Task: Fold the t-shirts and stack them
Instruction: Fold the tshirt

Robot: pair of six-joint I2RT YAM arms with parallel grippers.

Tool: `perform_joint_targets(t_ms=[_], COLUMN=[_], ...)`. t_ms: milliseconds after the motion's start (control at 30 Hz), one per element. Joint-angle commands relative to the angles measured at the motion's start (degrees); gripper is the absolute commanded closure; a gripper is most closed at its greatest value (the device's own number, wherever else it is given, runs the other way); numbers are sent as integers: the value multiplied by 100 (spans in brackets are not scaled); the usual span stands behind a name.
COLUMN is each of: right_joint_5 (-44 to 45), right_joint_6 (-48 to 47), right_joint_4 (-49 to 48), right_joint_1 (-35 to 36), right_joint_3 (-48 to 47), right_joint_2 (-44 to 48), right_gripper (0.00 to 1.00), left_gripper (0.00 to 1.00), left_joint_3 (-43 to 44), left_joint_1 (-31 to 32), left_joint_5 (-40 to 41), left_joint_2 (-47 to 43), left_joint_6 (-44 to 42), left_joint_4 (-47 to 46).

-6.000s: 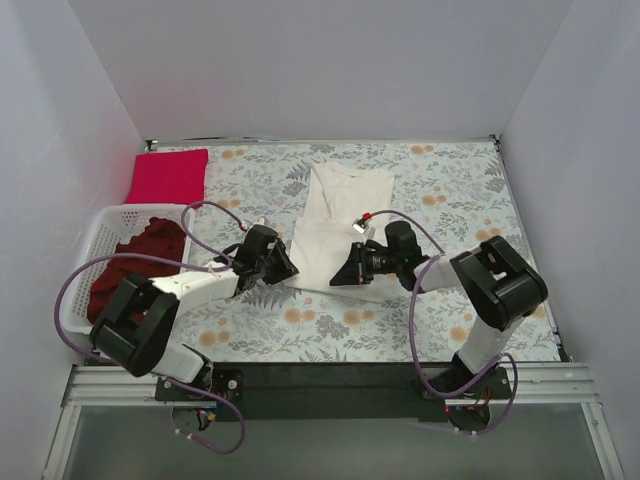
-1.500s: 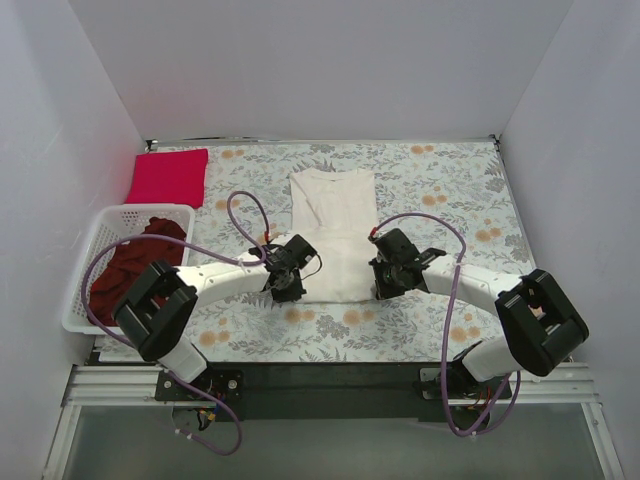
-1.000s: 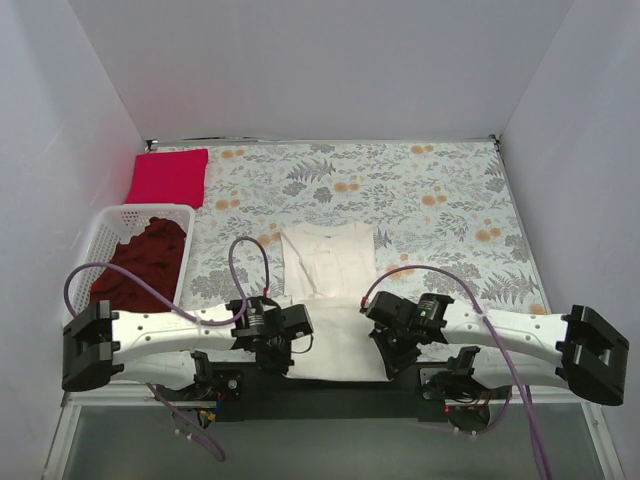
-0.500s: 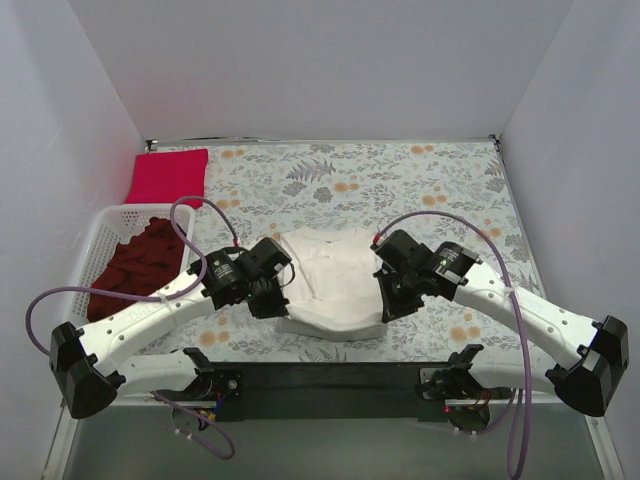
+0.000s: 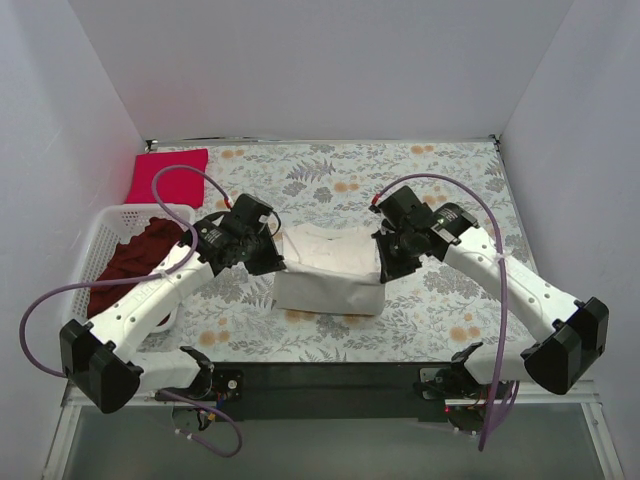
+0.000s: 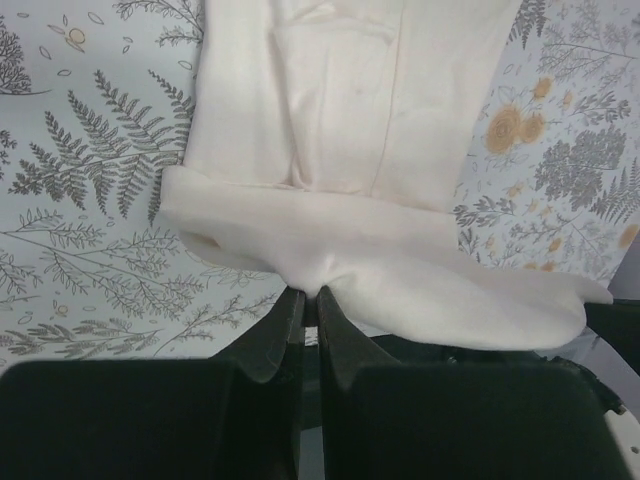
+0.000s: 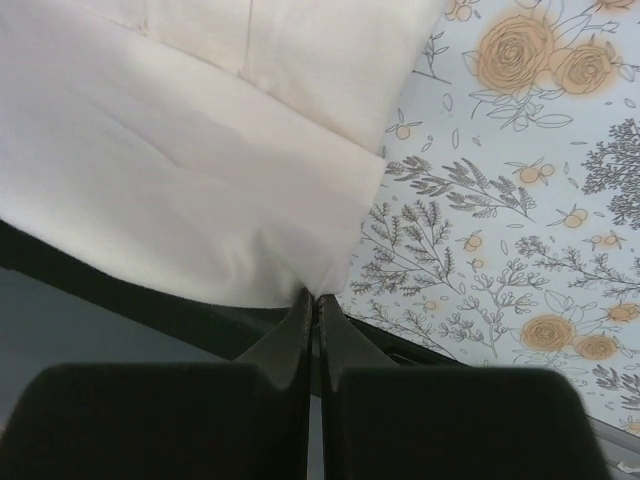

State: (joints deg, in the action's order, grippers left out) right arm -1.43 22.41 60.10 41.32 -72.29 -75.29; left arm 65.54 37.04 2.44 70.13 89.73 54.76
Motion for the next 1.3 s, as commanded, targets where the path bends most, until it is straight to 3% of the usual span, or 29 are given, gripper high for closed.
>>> perform_joint_targets(t_ms=[0,333,733,933,1267], right_joint_5=[108,117,240,187,187], right_joint_6=[-430,-1063,-1389,-1398,-1406], right_joint_4=[64,-120,-718,-1272,-2088], right_joint_1=[-273,-1152,-1653,-1785,-1917], right_joint_3=[-338,-891,-1612,-1490,-1279], right_joint_2=[-161,-873,-2174,-2683,-3255], right_gripper=[99,99,99,99,99], left_gripper=[100,100,100,100,100], left_joint_3=[170,582,794,847,768], left_joint_1=[-319,-943,-1436,-1533,-1568], left_joint_5=[-443,-894,-877,-841,-437], left_joint_2=[115,949,2108,2829,3261], left_joint_6=[-483,-896,-1125,-1186,-1274], left_joint_4=[-456,-1125,-2048,-2496,-3199])
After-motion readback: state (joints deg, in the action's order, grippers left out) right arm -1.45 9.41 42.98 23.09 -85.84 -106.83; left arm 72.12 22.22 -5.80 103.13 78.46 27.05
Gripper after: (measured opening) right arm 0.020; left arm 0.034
